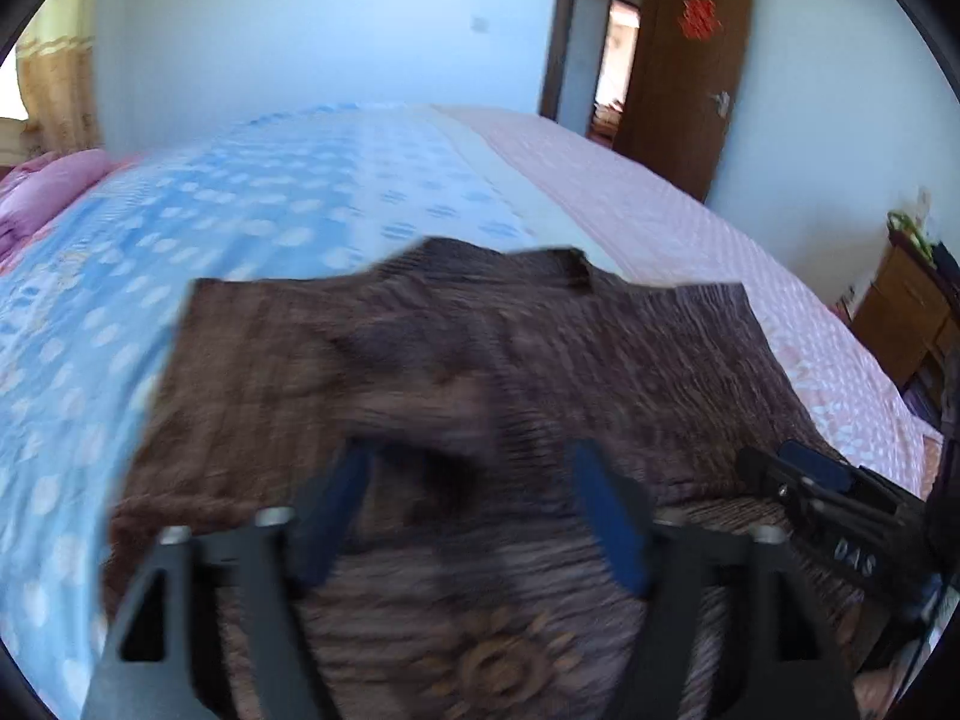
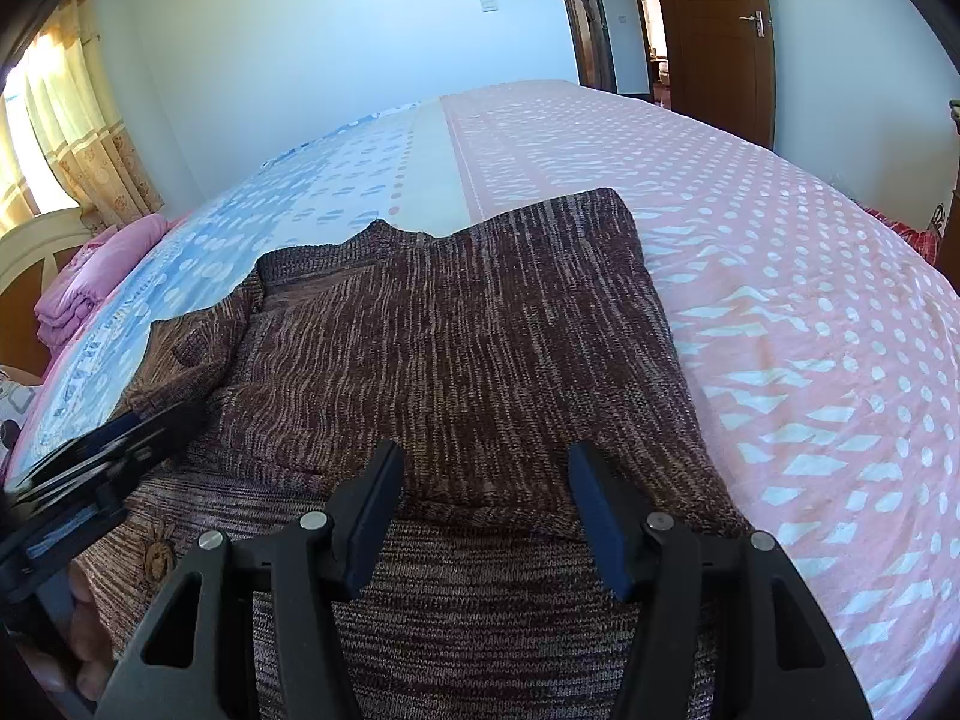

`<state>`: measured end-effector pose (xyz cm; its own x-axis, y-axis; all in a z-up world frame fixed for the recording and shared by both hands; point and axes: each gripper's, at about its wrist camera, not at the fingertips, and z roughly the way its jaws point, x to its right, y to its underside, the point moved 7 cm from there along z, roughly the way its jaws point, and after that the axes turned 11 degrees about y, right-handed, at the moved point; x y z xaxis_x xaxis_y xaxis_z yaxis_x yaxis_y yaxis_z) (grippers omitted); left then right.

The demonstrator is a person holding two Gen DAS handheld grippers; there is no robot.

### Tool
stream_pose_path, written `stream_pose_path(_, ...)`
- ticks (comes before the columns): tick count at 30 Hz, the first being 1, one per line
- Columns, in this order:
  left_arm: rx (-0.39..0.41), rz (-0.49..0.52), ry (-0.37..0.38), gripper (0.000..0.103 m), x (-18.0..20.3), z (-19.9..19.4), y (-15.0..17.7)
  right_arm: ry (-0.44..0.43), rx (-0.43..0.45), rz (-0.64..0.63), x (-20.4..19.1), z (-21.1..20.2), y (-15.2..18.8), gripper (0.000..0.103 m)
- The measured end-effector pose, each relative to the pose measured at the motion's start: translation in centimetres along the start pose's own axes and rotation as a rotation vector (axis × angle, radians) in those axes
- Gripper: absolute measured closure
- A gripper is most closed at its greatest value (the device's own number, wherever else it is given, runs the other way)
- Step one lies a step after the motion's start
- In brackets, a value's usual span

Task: Fold small clothes
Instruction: 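Grasp the other sweater side edge with the left gripper and lift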

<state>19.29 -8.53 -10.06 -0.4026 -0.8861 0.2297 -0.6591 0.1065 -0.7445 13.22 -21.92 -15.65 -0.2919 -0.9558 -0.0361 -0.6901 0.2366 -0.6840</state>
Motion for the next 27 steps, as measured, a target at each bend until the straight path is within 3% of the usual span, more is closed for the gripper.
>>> stream_pose_path(8, 0.115, -0.241, -0.212, 0.014, -11.7, -5.1, 1.3, 0.02, 0.028, 0.004, -0.3, -1.1, -0.2, 0.044)
stream_pose_path(10, 0.08, -0.331, -0.194, 0.015, -13.4, -3.9, 2.4, -0.062, 0.038, 0.027, -1.5, -2.2, -0.8, 0.044)
stream_pose_path(13, 0.02, -0.425, -0.196, 0.016, -15.0, -2.6, 3.6, -0.135, 0.055, -0.016, -5.4, -3.7, -2.6, 0.044)
stream_pose_path(19, 0.054, -0.462, -0.205, 0.015, -15.4, -2.8, 4.1, -0.235, 0.061, -0.262, -17.0, -3.1, -4.5, 0.044)
stream_pose_path(23, 0.069, -0.47, -0.194, 0.015, -15.5, -3.1, 4.2, -0.167, 0.02, -0.42, -22.8, 0.4, -3.3, 0.043)
stream_pose_path(26, 0.078, -0.476, -0.187, 0.015, -15.7, -3.1, 4.1, -0.033, -0.028, -0.48, -23.4, 4.1, -2.5, 0.043)
stream_pose_path(27, 0.082, -0.479, -0.184, 0.015, -15.8, -3.1, 4.1, -0.035, -0.031, -0.471, -23.1, 4.5, -2.4, 0.044)
